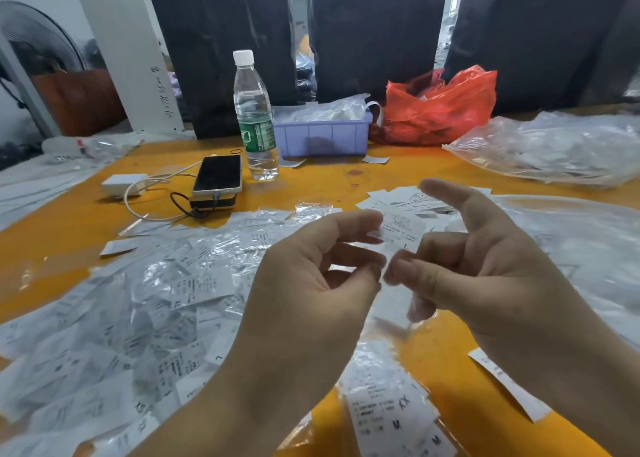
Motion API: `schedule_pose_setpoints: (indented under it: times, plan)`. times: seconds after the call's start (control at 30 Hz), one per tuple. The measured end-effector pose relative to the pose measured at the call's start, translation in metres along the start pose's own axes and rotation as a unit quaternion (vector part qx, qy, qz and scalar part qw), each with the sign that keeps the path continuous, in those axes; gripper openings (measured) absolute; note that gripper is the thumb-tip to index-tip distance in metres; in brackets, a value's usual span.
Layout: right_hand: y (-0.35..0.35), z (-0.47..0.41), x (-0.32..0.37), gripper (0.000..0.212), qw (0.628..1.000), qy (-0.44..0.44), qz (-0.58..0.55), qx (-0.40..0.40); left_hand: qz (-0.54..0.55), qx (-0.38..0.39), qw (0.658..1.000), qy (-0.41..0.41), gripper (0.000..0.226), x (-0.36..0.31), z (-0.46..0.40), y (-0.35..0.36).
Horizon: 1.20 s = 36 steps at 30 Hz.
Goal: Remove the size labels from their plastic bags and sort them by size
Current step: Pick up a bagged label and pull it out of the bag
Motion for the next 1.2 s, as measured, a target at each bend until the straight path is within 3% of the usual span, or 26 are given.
schedule_pose_setpoints:
  times: [0.07,0.2,0.27,0.4,0.5,0.7,0.97,1.2]
  plan:
    - [0.000,0.000,0.001,0.065,1.000,-0.009,0.003,0.008,-0.009,0.003,1.000,0.006,0.042,0.001,0.000,0.002]
    - [0.002,0.001,0.006,0.023,0.997,-0.026,0.072,-0.003,0.004,0.014,1.000,0.005,0.036,0.001,0.001,0.002]
    - [0.002,0.002,0.006,0.016,0.995,-0.029,0.092,-0.016,0.022,0.019,1.000,0.002,0.032,0.004,0.000,0.002]
    - [0.003,0.005,0.010,0.017,0.993,-0.041,0.110,-0.017,0.066,0.064,0.995,-0.048,0.043,0.011,-0.003,0.003]
    - [0.003,0.005,0.008,0.022,0.995,-0.035,0.097,-0.007,0.074,0.094,0.991,-0.062,0.032,0.010,-0.004,0.004]
    - [-0.003,0.003,0.007,0.021,0.997,-0.037,0.069,-0.029,0.005,0.062,0.996,-0.060,0.029,0.011,-0.002,-0.004]
    - [-0.003,0.004,0.006,0.026,0.997,-0.039,0.063,-0.033,0.011,0.019,0.999,-0.043,0.032,0.008,-0.003,-0.010]
    - [-0.006,0.005,0.011,0.014,0.994,-0.073,0.068,-0.051,0.022,0.024,0.999,-0.043,0.032,0.008,-0.003,-0.007]
Point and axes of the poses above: each hand's wrist, its own z-axis away from the middle knuckle, its own y-axis out of the palm, x = y × z, the point moved 3 cm from there along -z, towards the middle knuckle, and after that the axes turned 14 degrees about x, right-handed, at the moved point
